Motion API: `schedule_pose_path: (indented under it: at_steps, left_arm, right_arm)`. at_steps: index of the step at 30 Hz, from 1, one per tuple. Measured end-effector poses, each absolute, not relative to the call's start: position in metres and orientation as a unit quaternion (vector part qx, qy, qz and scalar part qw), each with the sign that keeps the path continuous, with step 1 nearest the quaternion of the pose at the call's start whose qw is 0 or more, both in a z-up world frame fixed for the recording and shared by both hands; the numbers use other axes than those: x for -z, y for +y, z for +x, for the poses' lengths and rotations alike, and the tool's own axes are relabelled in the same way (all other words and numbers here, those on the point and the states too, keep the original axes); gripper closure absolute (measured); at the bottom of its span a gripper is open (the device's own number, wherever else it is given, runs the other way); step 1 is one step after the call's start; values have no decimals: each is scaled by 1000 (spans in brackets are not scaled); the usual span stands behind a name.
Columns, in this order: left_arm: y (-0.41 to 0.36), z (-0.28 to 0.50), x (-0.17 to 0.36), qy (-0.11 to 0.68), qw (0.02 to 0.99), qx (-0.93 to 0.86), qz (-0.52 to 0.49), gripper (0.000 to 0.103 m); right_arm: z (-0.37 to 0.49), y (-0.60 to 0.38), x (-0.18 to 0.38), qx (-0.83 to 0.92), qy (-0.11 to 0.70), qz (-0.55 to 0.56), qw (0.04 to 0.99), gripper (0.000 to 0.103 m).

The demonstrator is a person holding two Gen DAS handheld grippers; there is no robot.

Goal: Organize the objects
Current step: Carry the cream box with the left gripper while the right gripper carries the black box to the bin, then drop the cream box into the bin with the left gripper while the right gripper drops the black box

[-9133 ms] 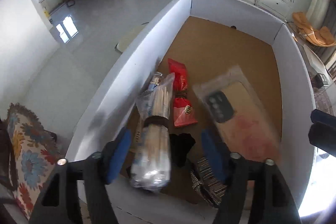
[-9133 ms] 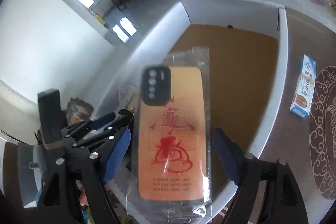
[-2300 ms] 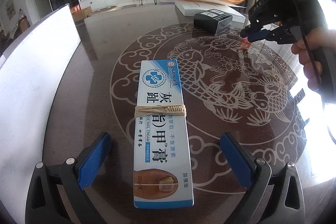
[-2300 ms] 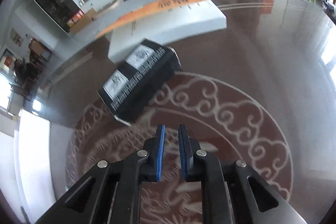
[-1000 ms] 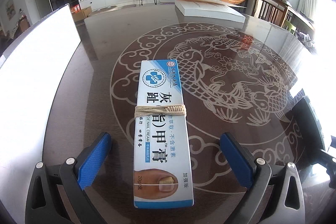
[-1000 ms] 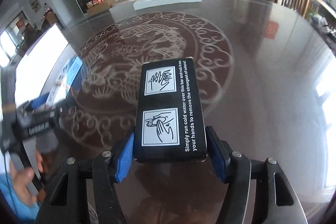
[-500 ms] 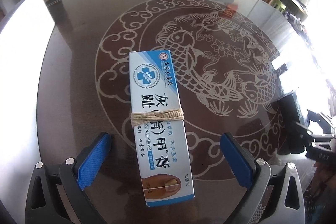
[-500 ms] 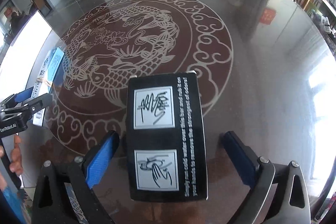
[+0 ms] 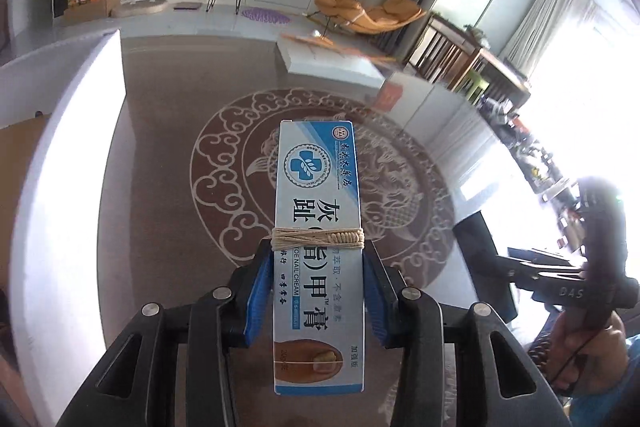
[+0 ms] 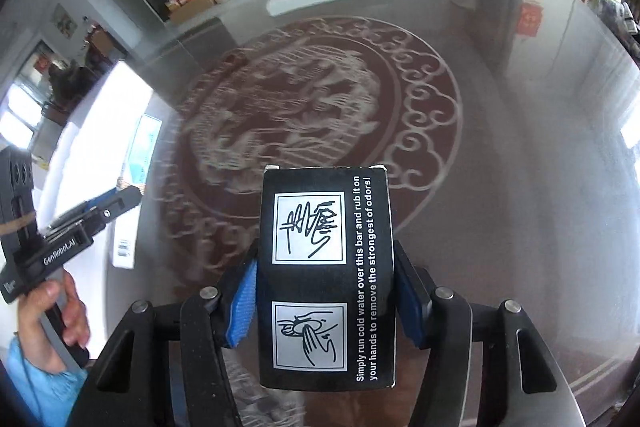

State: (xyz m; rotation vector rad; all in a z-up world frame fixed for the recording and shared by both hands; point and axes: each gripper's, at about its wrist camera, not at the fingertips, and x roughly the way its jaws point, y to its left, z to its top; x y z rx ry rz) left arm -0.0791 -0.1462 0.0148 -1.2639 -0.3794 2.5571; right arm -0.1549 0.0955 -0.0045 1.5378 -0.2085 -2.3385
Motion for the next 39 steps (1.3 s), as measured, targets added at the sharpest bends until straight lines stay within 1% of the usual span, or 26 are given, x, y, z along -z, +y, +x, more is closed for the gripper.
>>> schedule_pose_path:
  at_steps: [2, 4, 8, 10, 13, 16, 18, 21, 22, 23, 24, 25, 26, 27, 29, 33, 37, 38, 39]
  left_arm:
    - [-165, -60, -43, -136, 134, -892, -410, 61]
    - [-192, -38, -72, -126, 117, -908, -383, 61]
    - [-262, -4, -102, -103, 38, -924, -367, 61]
    - [-298, 8, -101, -96, -12, -923, -373, 61]
    - [-355, 29, -83, -109, -84, -908, -395, 61]
    - [-390, 48, -60, -117, -130, -892, -417, 61]
    - [-403, 56, -46, -122, -148, -882, -431, 61]
    - [-411, 60, -26, -131, -172, -865, -452, 58]
    - [-412, 62, -21, -136, -175, -862, -456, 52]
    - [-412, 63, -19, -139, -178, -861, -456, 39]
    - [-411, 63, -19, -138, -186, -860, -454, 33]
    - [-409, 63, -20, -130, -199, -861, -450, 24]
    - [-404, 64, -22, -117, -213, -862, -444, 21]
    - [-398, 66, -27, -101, -227, -864, -439, 19]
    - [-393, 66, -35, -83, -255, -863, -428, 16]
    - [-383, 72, -54, -92, -288, -860, -410, 16]
    - [-368, 77, -70, -106, -321, -854, -396, 16]
    - [-365, 77, -73, -107, -332, -847, -401, 16]
    - [-362, 81, -74, -107, -346, -834, -416, 16]
  right_arm:
    - [-147, 71, -20, 823, -74, 527, 198, 44]
    - [-139, 43, -44, 823, -76, 513, 233, 44]
    - [-125, -37, -89, 813, -78, 482, 318, 44]
    - [-116, -87, -108, 798, -75, 471, 368, 44]
    - [-103, -153, -124, 778, -52, 462, 423, 44]
    - [-89, -208, -124, 761, -20, 463, 455, 44]
    - [-82, -236, -114, 747, -5, 471, 469, 44]
    - [-70, -271, -88, 727, 31, 490, 481, 42]
    - [-65, -278, -80, 722, 44, 498, 479, 42]
    - [-61, -282, -71, 719, 52, 504, 475, 41]
    - [-60, -284, -65, 717, 54, 509, 473, 38]
    - [-58, -282, -60, 714, 52, 513, 473, 36]
    - [-58, -279, -57, 714, 49, 514, 472, 33]
    - [-57, -274, -56, 717, 48, 512, 469, 29]
    - [-56, -261, -60, 732, 54, 501, 459, 24]
    - [-56, -238, -75, 763, 79, 474, 432, 16]
    - [-58, -235, -87, 780, 114, 459, 409, 15]
    - [-58, -234, -88, 783, 123, 456, 405, 14]
    - [-58, -235, -89, 786, 133, 454, 399, 10]
